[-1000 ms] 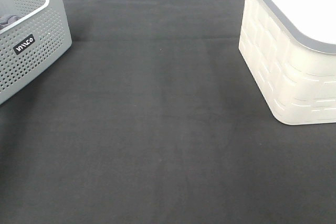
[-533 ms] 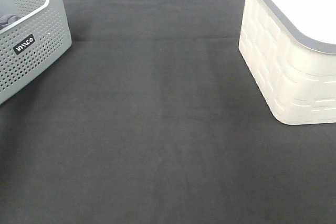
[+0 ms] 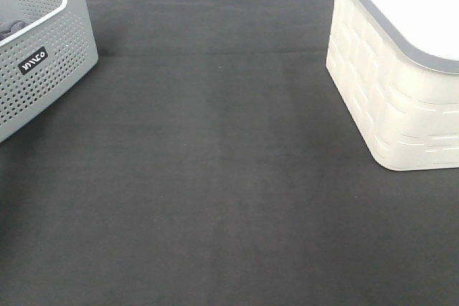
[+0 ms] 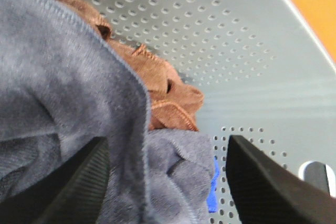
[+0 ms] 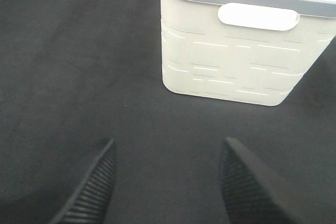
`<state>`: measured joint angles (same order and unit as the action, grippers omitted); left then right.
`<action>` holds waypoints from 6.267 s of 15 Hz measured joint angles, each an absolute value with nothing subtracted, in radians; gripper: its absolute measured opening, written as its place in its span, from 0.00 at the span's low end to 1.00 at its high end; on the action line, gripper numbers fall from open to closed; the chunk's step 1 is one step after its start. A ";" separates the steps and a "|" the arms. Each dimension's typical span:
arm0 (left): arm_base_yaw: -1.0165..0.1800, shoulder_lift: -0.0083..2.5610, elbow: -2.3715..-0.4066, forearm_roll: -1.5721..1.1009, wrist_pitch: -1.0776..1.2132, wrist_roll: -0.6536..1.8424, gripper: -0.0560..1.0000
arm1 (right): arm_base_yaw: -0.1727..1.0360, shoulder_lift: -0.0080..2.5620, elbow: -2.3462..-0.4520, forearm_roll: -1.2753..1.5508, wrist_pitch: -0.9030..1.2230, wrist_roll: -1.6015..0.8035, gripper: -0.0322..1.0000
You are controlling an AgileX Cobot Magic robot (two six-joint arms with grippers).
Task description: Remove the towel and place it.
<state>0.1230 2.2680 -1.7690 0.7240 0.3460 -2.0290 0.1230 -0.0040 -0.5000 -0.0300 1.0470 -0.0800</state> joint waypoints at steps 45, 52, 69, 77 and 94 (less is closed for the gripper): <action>-0.273 1.596 -1.829 1.060 -0.246 -1.517 0.05 | 0.123 -0.004 -0.500 -0.030 1.047 -0.079 0.60; -0.303 1.599 -1.693 1.728 -0.670 -2.103 0.05 | 0.123 -0.004 -0.500 -0.030 1.047 -0.079 0.60; -0.305 1.549 -1.256 1.754 -0.632 -2.030 0.05 | 0.123 0.695 -0.523 1.046 0.594 -1.047 0.60; -0.471 1.549 -1.312 1.752 -0.432 -2.070 0.05 | 0.403 1.176 -0.549 1.716 0.479 -1.933 0.59; -0.496 1.577 -1.312 1.752 -0.430 -2.074 0.05 | 0.551 1.909 -0.950 1.740 0.319 -1.884 0.57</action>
